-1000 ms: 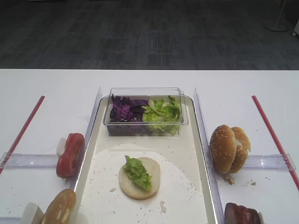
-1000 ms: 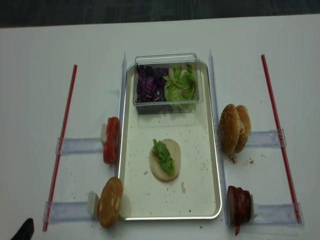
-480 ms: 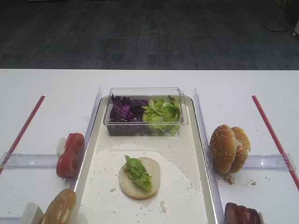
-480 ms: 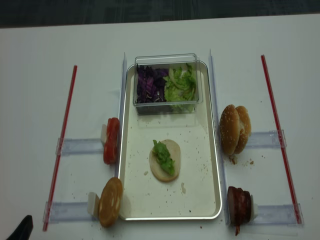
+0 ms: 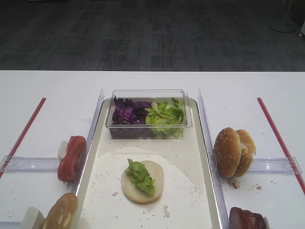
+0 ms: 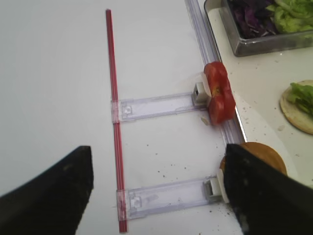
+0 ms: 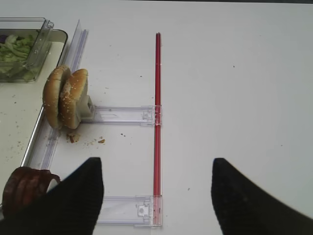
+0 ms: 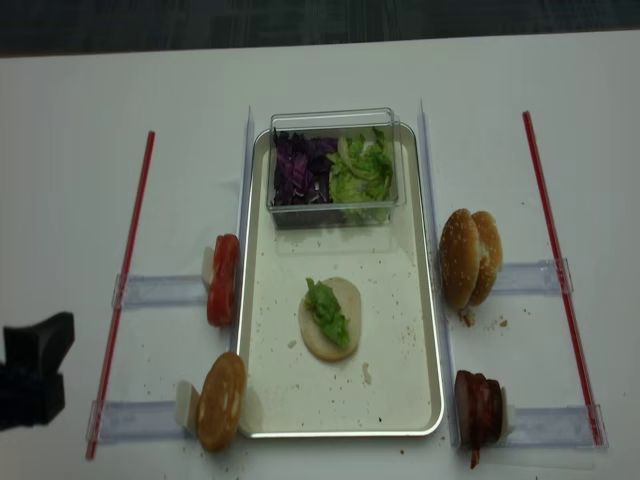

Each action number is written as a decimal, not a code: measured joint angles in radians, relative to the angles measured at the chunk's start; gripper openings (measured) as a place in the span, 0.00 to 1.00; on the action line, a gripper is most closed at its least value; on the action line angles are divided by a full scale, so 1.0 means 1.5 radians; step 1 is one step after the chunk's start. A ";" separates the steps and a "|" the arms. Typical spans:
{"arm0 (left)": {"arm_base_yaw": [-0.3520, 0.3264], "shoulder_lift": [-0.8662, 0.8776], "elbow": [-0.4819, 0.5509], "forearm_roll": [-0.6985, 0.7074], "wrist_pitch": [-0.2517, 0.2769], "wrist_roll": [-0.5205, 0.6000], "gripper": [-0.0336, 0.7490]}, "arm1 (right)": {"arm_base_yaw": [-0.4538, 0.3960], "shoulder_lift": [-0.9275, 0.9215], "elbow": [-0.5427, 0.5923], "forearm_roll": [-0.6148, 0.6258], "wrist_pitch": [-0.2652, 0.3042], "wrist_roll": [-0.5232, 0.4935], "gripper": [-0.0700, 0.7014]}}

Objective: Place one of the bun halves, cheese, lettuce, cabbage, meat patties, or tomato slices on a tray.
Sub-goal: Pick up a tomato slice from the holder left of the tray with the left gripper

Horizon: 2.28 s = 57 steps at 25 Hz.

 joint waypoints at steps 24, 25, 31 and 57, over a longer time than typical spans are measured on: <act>0.000 0.665 -0.243 -0.043 0.021 0.000 0.63 | 0.000 0.000 0.000 0.000 0.000 0.002 0.74; 0.000 0.676 -0.251 -0.043 0.025 0.000 0.63 | 0.000 0.000 0.000 0.000 0.000 0.002 0.74; 0.000 0.702 -0.269 -0.042 0.029 0.007 0.63 | 0.000 0.000 0.000 0.000 0.000 0.002 0.74; -0.094 0.703 -0.311 -0.043 0.043 -0.046 0.63 | 0.000 0.000 0.000 0.000 0.000 0.002 0.74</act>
